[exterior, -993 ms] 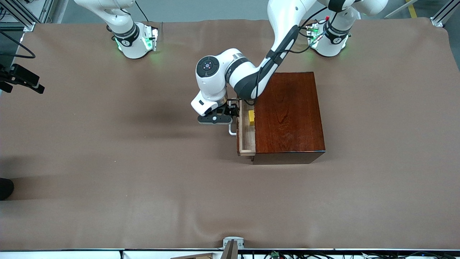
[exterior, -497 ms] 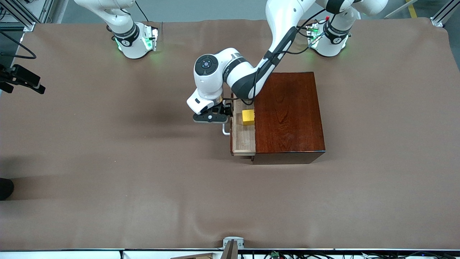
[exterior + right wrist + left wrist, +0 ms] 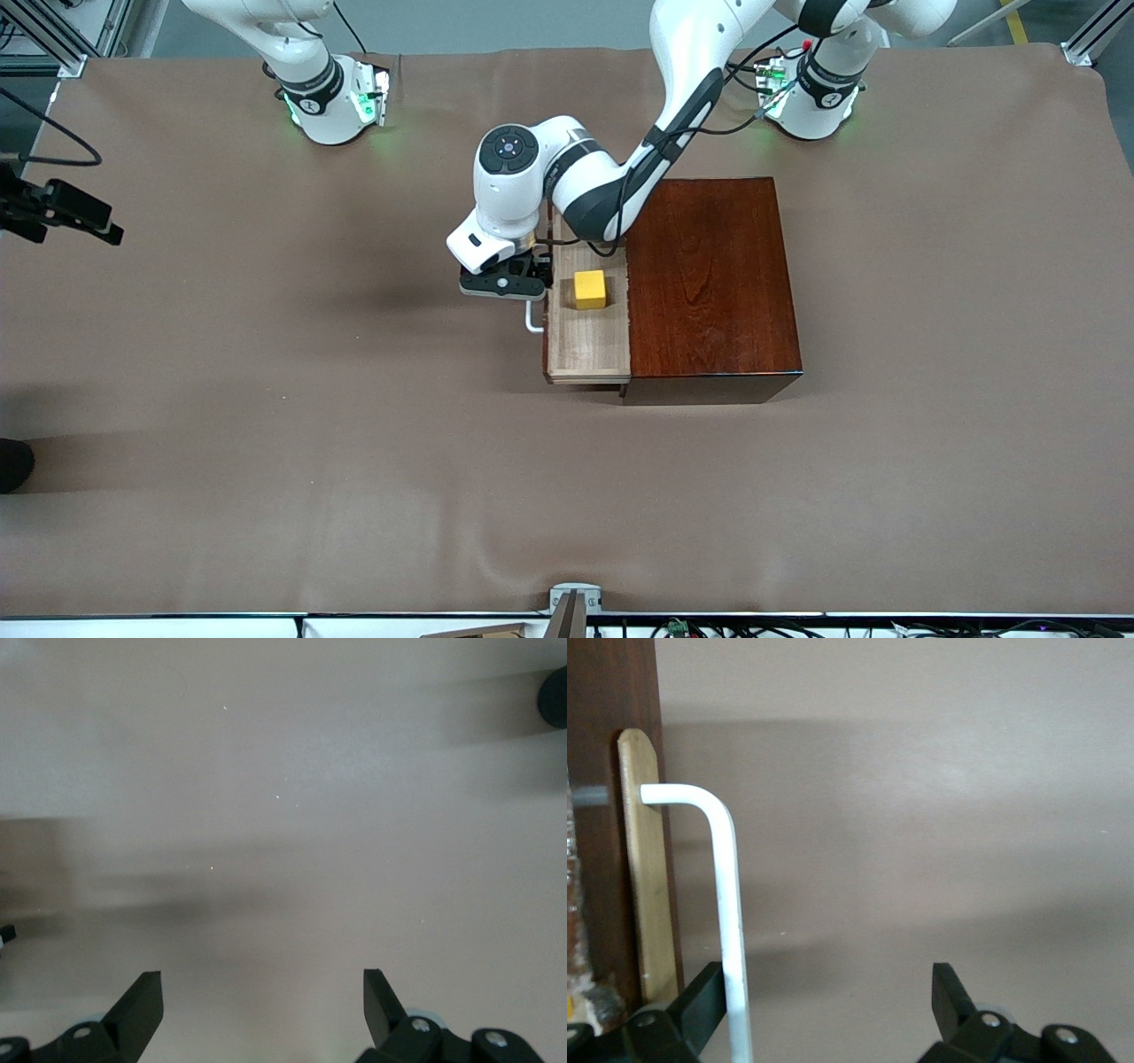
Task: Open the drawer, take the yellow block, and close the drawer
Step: 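Pull the drawer open by its handle with the left gripper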
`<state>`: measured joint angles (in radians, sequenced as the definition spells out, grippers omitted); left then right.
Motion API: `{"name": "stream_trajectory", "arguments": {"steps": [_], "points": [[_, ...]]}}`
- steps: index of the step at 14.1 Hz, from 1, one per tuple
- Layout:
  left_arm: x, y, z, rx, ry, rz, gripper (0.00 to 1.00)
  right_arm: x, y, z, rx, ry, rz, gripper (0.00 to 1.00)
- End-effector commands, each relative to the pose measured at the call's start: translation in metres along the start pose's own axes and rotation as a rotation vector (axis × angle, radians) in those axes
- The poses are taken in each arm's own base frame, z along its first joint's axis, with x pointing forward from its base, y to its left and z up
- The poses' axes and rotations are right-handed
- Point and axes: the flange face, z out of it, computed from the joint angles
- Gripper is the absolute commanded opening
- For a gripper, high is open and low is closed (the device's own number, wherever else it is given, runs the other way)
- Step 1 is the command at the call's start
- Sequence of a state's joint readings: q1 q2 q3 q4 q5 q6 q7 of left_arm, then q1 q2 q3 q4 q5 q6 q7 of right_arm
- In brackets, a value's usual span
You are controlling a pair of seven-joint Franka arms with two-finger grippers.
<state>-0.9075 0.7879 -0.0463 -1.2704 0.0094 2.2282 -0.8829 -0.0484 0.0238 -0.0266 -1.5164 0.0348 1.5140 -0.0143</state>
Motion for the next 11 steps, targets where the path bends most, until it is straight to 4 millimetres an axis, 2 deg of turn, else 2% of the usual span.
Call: {"name": "stream_trajectory", "arguments": {"steps": [1, 3, 5, 7, 11], "points": [[0.001, 0.018, -0.002, -0.076, 0.021, -0.013, 1.00, 0.005, 0.002, -0.011, -0.005, 0.012, -0.005, 1.00], [-0.004, 0.024, -0.002, -0.096, 0.022, -0.006, 1.00, 0.007, 0.001, -0.007, 0.002, 0.003, -0.005, 1.00], [-0.003, 0.026, -0.004, -0.117, 0.038, -0.006, 1.00, 0.017, -0.002, 0.011, 0.006, -0.029, -0.010, 1.00], [-0.003, 0.028, -0.007, -0.128, 0.044, -0.006, 1.00, 0.021, -0.002, 0.020, 0.010, -0.050, -0.010, 1.00], [0.003, 0.029, -0.026, -0.136, 0.054, -0.016, 1.00, 0.015, -0.004, 0.026, 0.010, -0.109, -0.013, 1.00]]}}
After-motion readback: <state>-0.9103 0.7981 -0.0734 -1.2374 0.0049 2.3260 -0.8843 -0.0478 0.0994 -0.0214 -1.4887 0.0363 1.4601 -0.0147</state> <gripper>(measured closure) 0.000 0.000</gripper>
